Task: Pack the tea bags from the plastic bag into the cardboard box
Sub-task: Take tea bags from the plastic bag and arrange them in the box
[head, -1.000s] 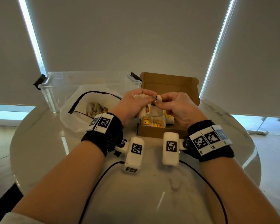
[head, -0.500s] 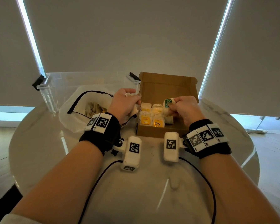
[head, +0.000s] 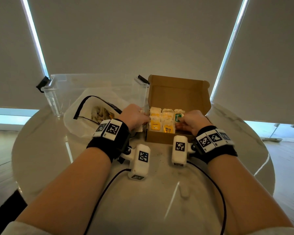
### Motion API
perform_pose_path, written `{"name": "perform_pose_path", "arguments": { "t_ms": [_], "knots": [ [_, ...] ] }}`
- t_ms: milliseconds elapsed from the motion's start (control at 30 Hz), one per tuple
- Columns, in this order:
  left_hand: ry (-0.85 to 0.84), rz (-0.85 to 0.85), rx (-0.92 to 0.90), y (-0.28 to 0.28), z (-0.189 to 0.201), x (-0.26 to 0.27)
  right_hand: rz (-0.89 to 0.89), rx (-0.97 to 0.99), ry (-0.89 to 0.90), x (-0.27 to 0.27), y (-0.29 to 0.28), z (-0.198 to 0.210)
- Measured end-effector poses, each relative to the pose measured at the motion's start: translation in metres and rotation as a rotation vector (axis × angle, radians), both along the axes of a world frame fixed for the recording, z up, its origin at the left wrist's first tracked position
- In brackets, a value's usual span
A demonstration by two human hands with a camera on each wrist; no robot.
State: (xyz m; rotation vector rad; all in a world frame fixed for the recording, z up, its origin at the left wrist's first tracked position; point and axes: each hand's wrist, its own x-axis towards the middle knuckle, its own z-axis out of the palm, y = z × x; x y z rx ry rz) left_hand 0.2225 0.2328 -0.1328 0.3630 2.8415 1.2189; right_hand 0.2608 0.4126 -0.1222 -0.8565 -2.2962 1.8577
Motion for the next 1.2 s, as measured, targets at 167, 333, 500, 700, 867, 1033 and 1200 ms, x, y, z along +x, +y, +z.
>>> {"name": "perform_pose_path", "arguments": {
  "t_ms": [167, 333, 500, 700, 867, 1033, 1200],
  "knots": [
    [0.069, -0.01, 0.192, 0.002, 0.007, 0.006, -0.016, -0.061, 0.012, -0.003, 0.002, -0.003],
    [-0.255, -0.18, 0.799, 0.004, 0.024, 0.022, -0.041, 0.089, 0.096, -0.004, 0.008, -0.007],
    [-0.422, -0.335, 0.96, 0.0, 0.027, 0.032, -0.049, 0.327, 0.373, 0.01, -0.003, 0.011],
    [-0.457, -0.34, 0.942, 0.002, 0.026, 0.034, 0.398, 0.266, 0.455, 0.044, -0.039, 0.03],
    [-0.484, -0.368, 0.874, 0.004, 0.022, 0.03, 0.342, 0.305, 0.506, 0.038, -0.04, 0.024],
    [-0.457, -0.426, 0.754, 0.004, 0.022, 0.033, 0.216, 0.34, 0.548, 0.03, -0.03, 0.021],
    [-0.478, -0.314, 0.805, 0.003, 0.021, 0.03, 0.18, 0.41, 0.574, 0.026, -0.022, 0.02]
  ]
}}
